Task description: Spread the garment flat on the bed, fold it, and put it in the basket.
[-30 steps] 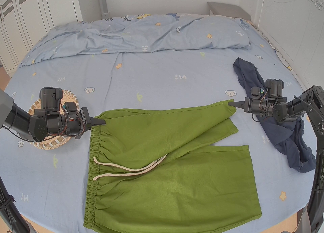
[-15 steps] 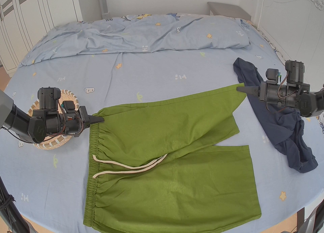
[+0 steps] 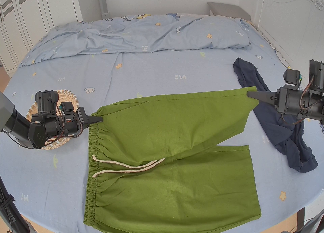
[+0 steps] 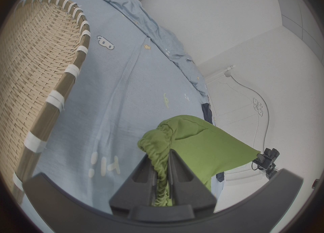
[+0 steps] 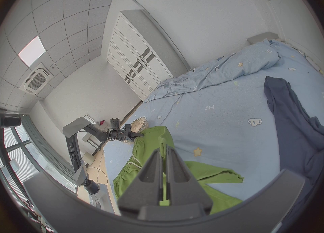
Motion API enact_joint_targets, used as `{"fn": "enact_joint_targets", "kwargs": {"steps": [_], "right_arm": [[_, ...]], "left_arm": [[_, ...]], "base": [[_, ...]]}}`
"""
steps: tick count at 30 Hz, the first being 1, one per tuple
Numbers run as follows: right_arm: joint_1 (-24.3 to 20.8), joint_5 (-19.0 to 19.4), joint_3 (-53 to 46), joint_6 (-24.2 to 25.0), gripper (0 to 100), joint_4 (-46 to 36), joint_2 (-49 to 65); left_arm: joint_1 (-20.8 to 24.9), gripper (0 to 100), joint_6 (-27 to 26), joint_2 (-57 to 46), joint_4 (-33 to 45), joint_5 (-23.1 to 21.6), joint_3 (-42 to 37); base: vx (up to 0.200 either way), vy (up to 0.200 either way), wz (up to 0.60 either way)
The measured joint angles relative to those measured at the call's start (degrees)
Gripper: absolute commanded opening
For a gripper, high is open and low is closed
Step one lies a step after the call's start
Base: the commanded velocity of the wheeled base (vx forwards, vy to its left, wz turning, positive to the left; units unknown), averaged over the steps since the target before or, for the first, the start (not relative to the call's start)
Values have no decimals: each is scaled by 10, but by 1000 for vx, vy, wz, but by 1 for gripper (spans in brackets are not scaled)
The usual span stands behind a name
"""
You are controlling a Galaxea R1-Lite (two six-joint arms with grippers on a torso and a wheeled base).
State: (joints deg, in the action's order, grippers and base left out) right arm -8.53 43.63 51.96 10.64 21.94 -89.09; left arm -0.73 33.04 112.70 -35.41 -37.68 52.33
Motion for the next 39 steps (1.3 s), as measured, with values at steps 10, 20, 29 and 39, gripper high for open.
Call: {"fn": "enact_joint_targets", "kwargs": {"steps": [10, 20, 29, 39], "right_arm": [[4, -26, -29, 6, 0, -1, 38], [5, -44, -45, 10, 0, -12, 53], [27, -43, -15, 9, 0, -2, 30], [38, -41, 78, 17, 0, 43, -83]], "left_arm": [[-1, 0, 0, 0, -15, 1, -3], [0, 0, 0, 0, -68, 2, -18], [-1, 0, 12, 0, -109, 2, -31], [-10, 0, 30, 5, -186, 4, -44]], "base": [[0, 0, 0], [0, 0, 0], [0, 0, 0], [0, 0, 0]]}}
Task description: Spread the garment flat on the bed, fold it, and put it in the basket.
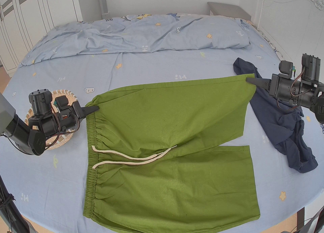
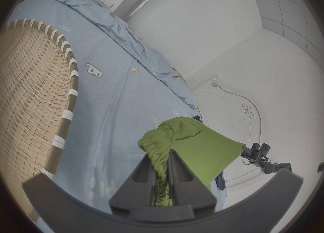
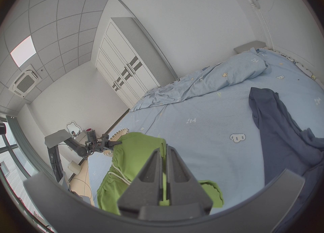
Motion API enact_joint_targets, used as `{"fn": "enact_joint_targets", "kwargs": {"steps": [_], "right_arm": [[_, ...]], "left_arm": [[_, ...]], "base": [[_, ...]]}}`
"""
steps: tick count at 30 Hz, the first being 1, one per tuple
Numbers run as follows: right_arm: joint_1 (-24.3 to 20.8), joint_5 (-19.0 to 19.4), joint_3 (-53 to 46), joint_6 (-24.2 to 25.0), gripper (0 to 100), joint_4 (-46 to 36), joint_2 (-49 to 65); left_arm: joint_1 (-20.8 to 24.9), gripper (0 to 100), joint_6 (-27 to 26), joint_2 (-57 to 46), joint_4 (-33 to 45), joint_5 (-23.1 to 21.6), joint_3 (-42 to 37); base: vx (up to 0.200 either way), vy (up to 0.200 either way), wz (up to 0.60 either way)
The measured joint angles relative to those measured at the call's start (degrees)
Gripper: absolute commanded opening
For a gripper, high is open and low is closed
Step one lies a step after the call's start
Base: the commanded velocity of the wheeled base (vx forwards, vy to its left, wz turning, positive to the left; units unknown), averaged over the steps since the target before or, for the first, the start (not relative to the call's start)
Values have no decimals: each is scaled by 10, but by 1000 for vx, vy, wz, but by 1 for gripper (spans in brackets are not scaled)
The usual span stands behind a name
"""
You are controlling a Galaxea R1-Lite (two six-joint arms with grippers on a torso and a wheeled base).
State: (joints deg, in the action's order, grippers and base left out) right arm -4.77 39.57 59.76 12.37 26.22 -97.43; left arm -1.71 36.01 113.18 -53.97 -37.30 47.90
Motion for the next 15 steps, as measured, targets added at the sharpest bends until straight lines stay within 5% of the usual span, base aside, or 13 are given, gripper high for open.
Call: {"fn": "enact_joint_targets", "kwargs": {"steps": [15], "right_arm": [[6, 1, 176, 25, 0, 3, -160]], "left_arm": [[-12, 0, 1, 36, -67, 11, -3]], "base": [[0, 0, 0]]}}
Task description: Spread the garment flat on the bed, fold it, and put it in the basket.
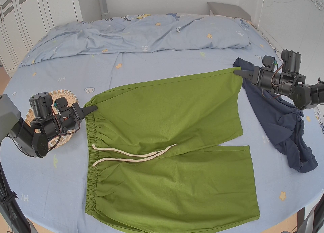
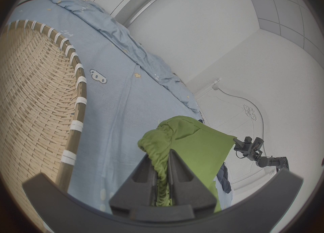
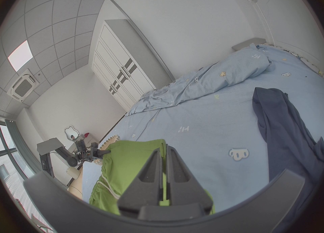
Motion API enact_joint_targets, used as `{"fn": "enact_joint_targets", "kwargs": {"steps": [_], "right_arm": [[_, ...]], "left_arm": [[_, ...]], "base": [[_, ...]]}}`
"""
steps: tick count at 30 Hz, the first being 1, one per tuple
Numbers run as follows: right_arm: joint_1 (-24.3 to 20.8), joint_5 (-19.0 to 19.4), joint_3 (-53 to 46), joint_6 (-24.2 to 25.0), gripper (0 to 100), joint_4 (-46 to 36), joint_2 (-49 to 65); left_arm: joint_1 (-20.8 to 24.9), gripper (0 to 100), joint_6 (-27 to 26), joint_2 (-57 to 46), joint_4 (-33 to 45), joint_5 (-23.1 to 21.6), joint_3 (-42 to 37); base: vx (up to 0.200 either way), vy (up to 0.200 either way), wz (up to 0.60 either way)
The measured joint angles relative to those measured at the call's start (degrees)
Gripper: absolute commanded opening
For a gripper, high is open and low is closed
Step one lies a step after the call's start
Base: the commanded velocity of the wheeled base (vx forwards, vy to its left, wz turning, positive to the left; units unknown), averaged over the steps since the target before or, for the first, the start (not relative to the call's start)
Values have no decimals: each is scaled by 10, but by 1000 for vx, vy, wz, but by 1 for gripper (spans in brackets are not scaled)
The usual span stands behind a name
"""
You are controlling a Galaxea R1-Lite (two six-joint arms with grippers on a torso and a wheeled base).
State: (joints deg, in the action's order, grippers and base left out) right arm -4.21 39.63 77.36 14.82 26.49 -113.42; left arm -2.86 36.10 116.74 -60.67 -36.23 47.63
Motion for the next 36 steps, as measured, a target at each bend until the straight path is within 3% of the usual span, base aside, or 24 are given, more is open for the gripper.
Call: {"fn": "enact_joint_targets", "kwargs": {"steps": [20, 36], "right_arm": [[4, -6, 221, 13, 0, -60, -156], [1, -18, 323, 15, 0, -90, -232]], "left_arm": [[-7, 0, -1, 27, -36, 2, 13], [-6, 0, -1, 32, -45, 2, 34]], "base": [[0, 0, 0], [0, 0, 0]]}}
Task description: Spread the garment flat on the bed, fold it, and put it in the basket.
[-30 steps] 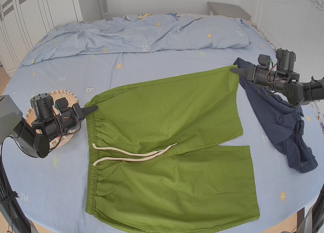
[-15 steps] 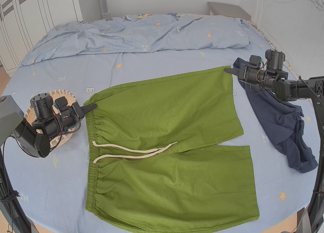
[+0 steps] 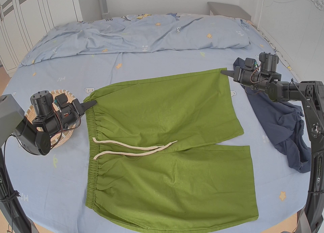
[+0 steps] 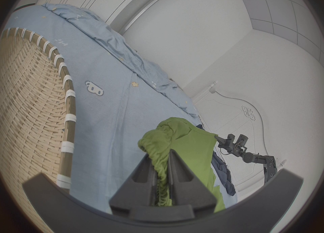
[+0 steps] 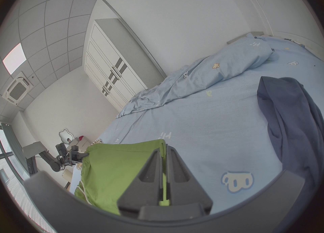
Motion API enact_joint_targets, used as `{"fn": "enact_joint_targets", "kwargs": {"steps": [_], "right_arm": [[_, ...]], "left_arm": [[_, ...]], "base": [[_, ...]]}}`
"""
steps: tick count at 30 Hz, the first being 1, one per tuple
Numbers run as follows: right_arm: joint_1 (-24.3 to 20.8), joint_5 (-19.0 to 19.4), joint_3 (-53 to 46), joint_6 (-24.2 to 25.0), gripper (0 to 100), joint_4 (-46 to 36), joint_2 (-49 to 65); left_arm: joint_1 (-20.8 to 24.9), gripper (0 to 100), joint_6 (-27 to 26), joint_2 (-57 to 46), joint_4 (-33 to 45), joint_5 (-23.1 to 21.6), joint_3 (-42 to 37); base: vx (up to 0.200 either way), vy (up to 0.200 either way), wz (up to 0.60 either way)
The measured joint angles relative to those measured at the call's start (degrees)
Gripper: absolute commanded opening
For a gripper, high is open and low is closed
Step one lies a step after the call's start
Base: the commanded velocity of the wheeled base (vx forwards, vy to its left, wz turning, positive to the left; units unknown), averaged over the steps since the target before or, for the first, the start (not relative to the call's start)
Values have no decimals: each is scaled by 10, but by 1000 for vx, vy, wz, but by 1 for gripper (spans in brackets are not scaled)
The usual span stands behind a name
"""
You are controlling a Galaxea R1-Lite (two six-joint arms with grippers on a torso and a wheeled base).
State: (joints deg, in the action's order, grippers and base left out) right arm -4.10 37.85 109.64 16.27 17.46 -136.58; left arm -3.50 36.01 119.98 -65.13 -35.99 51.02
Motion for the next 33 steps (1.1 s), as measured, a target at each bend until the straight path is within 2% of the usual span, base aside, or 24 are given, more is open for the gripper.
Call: {"fn": "enact_joint_targets", "kwargs": {"steps": [10, 11, 13, 14, 28, 33], "right_arm": [[0, -8, 23, 0, 0, -8, -32], [0, -8, 24, 0, 100, -10, -34], [0, -9, 25, 0, 100, -11, -37], [0, -9, 27, 0, 100, -16, -38], [0, -21, 38, 1, 100, -25, -50], [3, -19, 18, 17, 100, -23, -24]], "left_arm": [[0, 0, 0, 7, 0, 0, 14], [1, 0, 0, 9, 0, 0, 15], [1, 0, 0, 12, 1, 0, 18], [1, 100, 0, 12, 1, 0, 18], [7, 100, -1, 10, -1, 1, 15], [10, 100, -2, -13, 0, 3, 10]], "base": [[0, 0, 0], [0, 0, 0], [0, 0, 0], [0, 0, 0], [0, 0, 0], [0, 0, 0]]}}
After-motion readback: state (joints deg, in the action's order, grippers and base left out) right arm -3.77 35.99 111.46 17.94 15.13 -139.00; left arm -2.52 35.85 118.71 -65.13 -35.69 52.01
